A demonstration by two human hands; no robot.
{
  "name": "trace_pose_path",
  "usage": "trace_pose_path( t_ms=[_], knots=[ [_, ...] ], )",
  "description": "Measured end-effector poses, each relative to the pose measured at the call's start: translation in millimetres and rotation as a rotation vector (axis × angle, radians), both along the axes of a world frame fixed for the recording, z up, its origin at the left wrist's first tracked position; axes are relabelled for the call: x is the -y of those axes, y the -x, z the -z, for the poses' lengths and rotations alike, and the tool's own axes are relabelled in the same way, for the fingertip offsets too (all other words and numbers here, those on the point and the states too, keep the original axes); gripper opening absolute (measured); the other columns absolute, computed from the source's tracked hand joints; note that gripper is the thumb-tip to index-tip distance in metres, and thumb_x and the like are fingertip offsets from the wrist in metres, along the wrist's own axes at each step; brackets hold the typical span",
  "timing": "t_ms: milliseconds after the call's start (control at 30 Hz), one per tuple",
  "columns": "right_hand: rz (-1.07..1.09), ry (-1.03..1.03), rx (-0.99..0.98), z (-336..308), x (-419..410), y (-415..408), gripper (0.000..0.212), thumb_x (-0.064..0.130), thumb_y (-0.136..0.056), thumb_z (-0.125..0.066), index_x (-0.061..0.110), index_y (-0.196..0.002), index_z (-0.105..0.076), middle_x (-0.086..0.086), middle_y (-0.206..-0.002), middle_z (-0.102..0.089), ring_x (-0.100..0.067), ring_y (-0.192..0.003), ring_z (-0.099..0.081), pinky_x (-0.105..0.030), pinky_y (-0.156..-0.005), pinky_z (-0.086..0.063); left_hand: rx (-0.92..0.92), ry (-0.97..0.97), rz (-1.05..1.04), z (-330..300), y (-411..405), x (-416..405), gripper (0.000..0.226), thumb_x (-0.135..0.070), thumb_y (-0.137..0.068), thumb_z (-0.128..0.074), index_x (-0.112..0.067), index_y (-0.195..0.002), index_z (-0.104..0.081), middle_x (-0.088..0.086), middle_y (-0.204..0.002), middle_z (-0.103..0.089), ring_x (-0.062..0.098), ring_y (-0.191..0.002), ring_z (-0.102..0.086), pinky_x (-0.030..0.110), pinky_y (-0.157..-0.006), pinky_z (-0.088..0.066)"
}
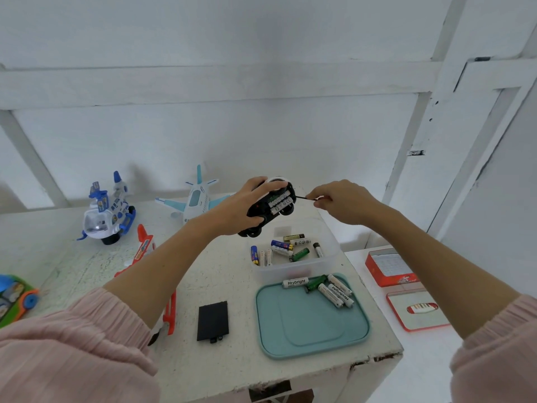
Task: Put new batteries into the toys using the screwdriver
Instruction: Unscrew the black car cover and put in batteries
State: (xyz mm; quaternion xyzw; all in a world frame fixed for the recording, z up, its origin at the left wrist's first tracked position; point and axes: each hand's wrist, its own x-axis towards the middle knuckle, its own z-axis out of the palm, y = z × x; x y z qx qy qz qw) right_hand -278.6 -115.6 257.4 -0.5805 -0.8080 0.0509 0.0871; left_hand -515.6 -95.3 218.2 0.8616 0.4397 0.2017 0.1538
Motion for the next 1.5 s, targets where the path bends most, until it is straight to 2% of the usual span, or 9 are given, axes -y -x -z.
trace_pose_path(
  t_ms=[67, 200, 300, 467, 733, 833, 933, 1033, 1500],
  knots=[
    [-0.020, 0.025, -0.010, -0.7, -1.9, -3.6, 0.029, 0.026, -0.097, -0.044, 0.027, -0.123, -0.057, 0.002, -0.122, -0.060, -0.011, -0.087, -0.048, -0.027, -0.077, -0.038, -0.020, 0.007, 0.007, 1.0, -0.1, -0.6, 0.077, -0.003, -0.086, -0.057, -0.041, -0.144, -0.024, -0.002, -0.148, -0.021, 0.023, -0.124, -0.038, 0.036, -0.100, -0.045],
    [-0.058, 0.111, -0.041, -3.1, -2.1, -8.1, 0.026, 0.024, -0.096, -0.047, 0.025, -0.119, -0.060, 0.012, -0.082, -0.055, -0.011, -0.079, -0.050, -0.026, -0.068, -0.037, -0.035, 0.005, 0.003, 1.9, 0.3, -0.6, 0.077, -0.004, -0.086, -0.056, -0.042, -0.144, -0.023, -0.002, -0.148, -0.021, 0.023, -0.123, -0.039, 0.036, -0.099, -0.045],
    [-0.034, 0.061, -0.099, -2.0, -1.7, -12.1, 0.027, 0.023, -0.096, -0.046, 0.024, -0.120, -0.059, 0.006, -0.092, -0.058, -0.012, -0.083, -0.050, -0.029, -0.076, -0.042, 0.026, 0.041, -0.007, 0.5, 2.9, -0.9, 0.078, -0.001, -0.086, -0.056, -0.041, -0.145, -0.023, -0.001, -0.148, -0.021, 0.024, -0.124, -0.039, 0.035, -0.100, -0.045],
    [-0.027, -0.043, -0.279, 6.0, 0.9, -10.5, 0.026, 0.022, -0.096, -0.047, 0.025, -0.118, -0.060, 0.022, -0.069, -0.045, -0.010, -0.068, -0.050, -0.027, -0.070, -0.040, 0.204, 0.093, -0.042, -0.3, 5.1, 2.2, 0.079, 0.001, -0.086, -0.057, -0.044, -0.140, -0.022, 0.003, -0.145, -0.028, 0.015, -0.125, -0.035, 0.022, -0.096, -0.035],
    [-0.034, -0.111, -0.337, 7.0, 0.2, -3.4, 0.028, 0.021, -0.096, -0.048, 0.025, -0.121, -0.059, 0.025, -0.069, -0.043, 0.004, -0.063, -0.042, -0.026, -0.073, -0.037, 0.281, 0.104, -0.081, 2.2, 1.7, 7.2, 0.079, -0.004, -0.086, -0.058, -0.039, -0.146, -0.021, 0.004, -0.143, -0.033, 0.016, -0.121, -0.039, 0.028, -0.097, -0.039],
    [-0.038, -0.119, -0.344, 6.2, 0.6, -1.6, 0.028, 0.021, -0.095, -0.048, 0.026, -0.120, -0.059, 0.022, -0.069, -0.047, -0.004, -0.064, -0.048, -0.028, -0.073, -0.042, 0.309, 0.114, -0.079, 1.5, 2.3, 8.5, 0.078, -0.006, -0.086, -0.059, -0.043, -0.143, -0.022, 0.005, -0.141, -0.035, 0.021, -0.121, -0.043, 0.041, -0.102, -0.044],
    [-0.043, -0.123, -0.323, 6.4, 2.4, 0.0, 0.028, 0.021, -0.096, -0.047, 0.027, -0.120, -0.059, 0.013, -0.076, -0.056, -0.016, -0.074, -0.053, -0.032, -0.076, -0.046, 0.315, 0.120, -0.074, 0.1, 0.4, 9.6, 0.078, -0.007, -0.086, -0.059, -0.048, -0.141, -0.021, 0.006, -0.140, -0.036, 0.022, -0.120, -0.044, 0.044, -0.102, -0.044],
    [-0.036, -0.140, -0.302, 8.5, 4.1, -0.3, 0.028, 0.022, -0.096, -0.046, 0.027, -0.121, -0.058, 0.016, -0.070, -0.048, -0.018, -0.074, -0.053, -0.032, -0.073, -0.044, 0.309, 0.122, -0.067, -0.1, -2.6, 11.5, 0.078, -0.007, -0.086, -0.059, -0.045, -0.143, -0.021, 0.006, -0.140, -0.035, 0.023, -0.120, -0.044, 0.046, -0.101, -0.044],
    [-0.030, -0.035, -0.411, 13.6, 5.1, -14.5, 0.020, 0.017, -0.094, -0.050, 0.020, -0.109, -0.063, 0.006, -0.065, -0.052, -0.019, -0.065, -0.048, -0.033, -0.070, -0.042, 0.247, 0.109, -0.003, -7.1, -7.1, 12.9, 0.079, 0.001, -0.084, -0.059, -0.048, -0.137, -0.027, -0.003, -0.134, -0.032, 0.015, -0.117, -0.042, 0.018, -0.090, -0.040]
  ],
)
